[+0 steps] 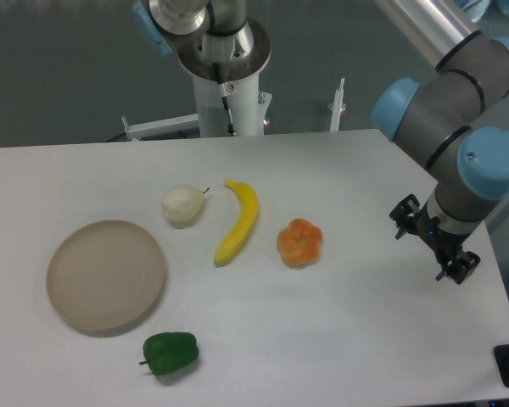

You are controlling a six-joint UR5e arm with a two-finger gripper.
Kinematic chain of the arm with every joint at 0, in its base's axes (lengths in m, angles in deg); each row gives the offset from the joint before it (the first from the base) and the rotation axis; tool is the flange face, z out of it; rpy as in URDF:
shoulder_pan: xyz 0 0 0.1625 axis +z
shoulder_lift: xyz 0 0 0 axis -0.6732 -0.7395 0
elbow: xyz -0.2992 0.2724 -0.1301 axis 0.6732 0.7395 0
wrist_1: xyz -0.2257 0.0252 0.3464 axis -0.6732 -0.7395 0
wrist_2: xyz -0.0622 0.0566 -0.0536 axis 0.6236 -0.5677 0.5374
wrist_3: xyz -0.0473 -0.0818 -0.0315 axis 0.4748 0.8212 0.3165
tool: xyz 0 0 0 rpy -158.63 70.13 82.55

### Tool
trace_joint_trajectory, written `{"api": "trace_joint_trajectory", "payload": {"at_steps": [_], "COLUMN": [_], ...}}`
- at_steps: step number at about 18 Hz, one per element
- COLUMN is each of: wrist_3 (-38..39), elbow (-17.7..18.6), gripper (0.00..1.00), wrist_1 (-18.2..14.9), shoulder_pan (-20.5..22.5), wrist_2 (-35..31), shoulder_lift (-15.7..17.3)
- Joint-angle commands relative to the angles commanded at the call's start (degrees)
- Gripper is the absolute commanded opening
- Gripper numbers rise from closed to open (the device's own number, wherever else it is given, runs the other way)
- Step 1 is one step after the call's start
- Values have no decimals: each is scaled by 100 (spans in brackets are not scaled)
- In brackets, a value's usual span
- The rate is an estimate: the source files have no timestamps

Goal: Pick up the banana from the table
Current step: 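Move the gripper over the yellow banana and lower toward it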

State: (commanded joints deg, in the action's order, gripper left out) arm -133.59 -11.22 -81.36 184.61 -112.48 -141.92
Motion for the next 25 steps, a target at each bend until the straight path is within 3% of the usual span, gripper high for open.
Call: {"api": "trace_joint_trajectory", "payload": {"at_steps": [9,12,16,18,20,25], "wrist_3": [132,455,967,1229,1641,2345], "elbow": [175,605,1150,1659,1933,2214], "gripper": [100,100,100,100,100,100], "wrist_1": [-70,-132,-123,-97,-79,-36], "shoulder_pan": [-183,-490,-1001,-1203,-1501,-1828], "wrist_2": [9,53,466,492,527,510], "shoulder_lift": [149,517,703,975,1168,1090]}}
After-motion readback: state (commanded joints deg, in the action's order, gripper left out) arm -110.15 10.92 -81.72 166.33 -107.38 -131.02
